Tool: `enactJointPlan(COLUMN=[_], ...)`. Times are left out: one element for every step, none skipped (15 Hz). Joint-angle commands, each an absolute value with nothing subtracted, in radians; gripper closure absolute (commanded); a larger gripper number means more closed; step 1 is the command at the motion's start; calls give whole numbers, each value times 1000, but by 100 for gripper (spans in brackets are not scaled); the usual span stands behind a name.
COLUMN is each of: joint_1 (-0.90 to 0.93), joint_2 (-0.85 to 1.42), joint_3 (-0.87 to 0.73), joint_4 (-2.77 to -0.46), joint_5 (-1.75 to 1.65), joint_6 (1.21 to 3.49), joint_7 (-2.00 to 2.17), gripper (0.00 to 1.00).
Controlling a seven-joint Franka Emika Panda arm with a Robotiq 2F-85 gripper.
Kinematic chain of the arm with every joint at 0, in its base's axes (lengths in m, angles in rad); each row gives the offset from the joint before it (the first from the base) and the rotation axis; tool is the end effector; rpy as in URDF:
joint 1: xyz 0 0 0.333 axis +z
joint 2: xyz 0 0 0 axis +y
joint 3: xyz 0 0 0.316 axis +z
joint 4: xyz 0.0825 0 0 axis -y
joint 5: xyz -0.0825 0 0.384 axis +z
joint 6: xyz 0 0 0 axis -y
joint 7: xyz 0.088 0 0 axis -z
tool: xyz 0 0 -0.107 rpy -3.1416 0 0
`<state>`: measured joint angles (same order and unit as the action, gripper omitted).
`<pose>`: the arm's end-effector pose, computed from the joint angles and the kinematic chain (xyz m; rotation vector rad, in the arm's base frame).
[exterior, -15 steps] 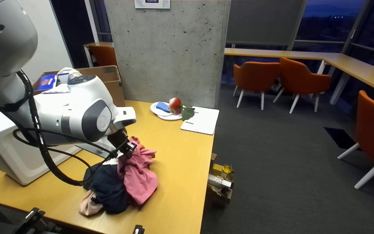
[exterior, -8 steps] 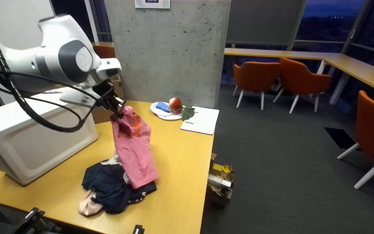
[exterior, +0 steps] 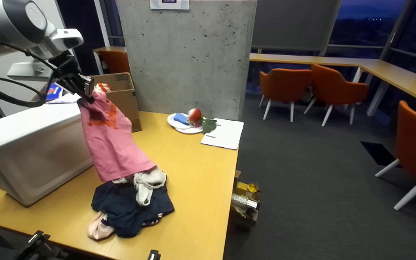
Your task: Move the clothes to the box
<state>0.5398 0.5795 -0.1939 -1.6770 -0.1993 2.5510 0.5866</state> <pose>0.6575 0.2596 0.3019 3.0123 -0.0666 0.5667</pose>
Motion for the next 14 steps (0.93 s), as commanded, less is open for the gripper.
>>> enactJointPlan(joint_1=[523, 518, 522, 526, 534, 539, 547, 555, 562, 572, 582, 585, 591, 597], joint_2=[640, 662, 686, 712, 746, 779, 811, 845, 878, 907, 940, 971, 1001, 1028], joint_3=[-139, -118, -103, -91, -78, -67, -57, -52, -50, -50, -53, -44, -42, -35], joint_4=[-1476, -1419, -1364, -1311, -1253, -1203, -1152, -1105, -1058, -1012, -959, -913, -866, -820], joint_5=[-252, -246, -246, -246, -247, -246, -248, -251, -252, -251, -233, -226, -227, -224], joint_6=[2430, 2399, 2371, 2349, 2327, 2311, 2297, 2283, 2271, 2260, 2243, 2241, 2235, 2235], joint_7=[601, 594, 593, 591, 589, 586, 581, 576, 568, 562, 545, 528, 515, 500], gripper=[98, 98, 98, 98, 98, 98, 98, 98, 98, 98, 98, 98, 98, 98])
